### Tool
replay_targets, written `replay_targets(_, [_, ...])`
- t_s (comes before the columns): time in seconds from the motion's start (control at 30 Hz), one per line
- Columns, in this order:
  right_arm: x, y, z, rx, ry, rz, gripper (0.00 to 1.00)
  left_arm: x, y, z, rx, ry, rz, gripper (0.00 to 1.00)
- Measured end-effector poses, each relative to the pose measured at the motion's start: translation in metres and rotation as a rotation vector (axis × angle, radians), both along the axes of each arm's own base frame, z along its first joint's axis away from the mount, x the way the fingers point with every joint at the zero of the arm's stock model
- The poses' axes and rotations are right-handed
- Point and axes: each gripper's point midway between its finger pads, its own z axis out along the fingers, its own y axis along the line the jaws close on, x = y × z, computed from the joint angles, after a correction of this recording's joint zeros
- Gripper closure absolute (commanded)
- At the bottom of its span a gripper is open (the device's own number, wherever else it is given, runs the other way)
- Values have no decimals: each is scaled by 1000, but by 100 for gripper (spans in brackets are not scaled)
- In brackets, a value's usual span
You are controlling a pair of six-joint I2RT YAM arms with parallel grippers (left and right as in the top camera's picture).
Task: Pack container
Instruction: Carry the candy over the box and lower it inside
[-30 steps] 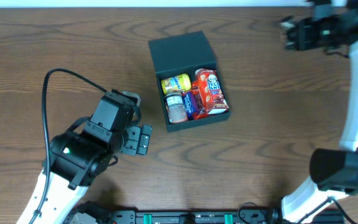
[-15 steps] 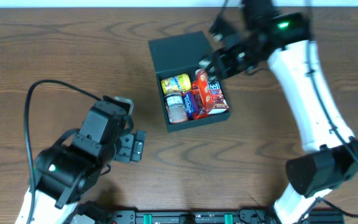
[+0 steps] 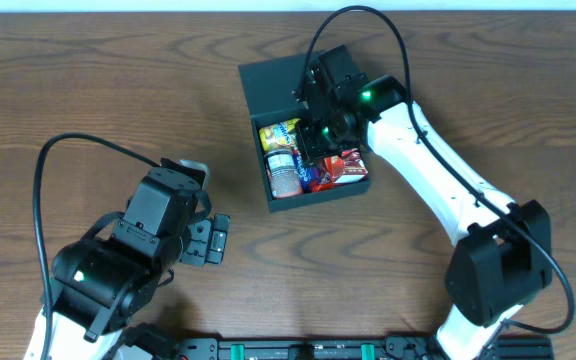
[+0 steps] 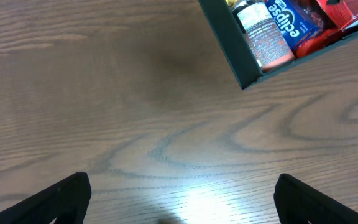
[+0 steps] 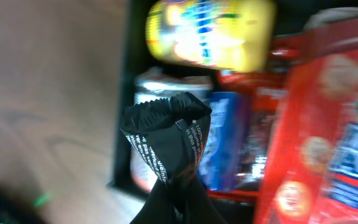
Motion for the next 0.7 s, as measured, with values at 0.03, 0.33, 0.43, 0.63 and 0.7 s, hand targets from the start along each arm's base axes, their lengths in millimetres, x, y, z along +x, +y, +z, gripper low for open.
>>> replay_targets(0.03, [3, -4, -2, -19, -6, -21, 99, 0, 0, 0, 2, -1, 1, 5])
replay_targets(0.33, [5, -17, -22, -75, 0, -119, 99, 1, 0, 1, 0, -5, 1, 5])
replay_targets(0.43, [5, -18, -29, -72, 0, -133, 99, 1, 0, 1, 0, -4, 1, 5])
replay_targets(0.63, [4, -19, -34, -73, 8, -151, 99, 1, 0, 1, 0, -5, 1, 5])
replay_targets(0.7, [4, -19, -34, -73, 9, -155, 99, 1, 0, 1, -1, -7, 1, 5])
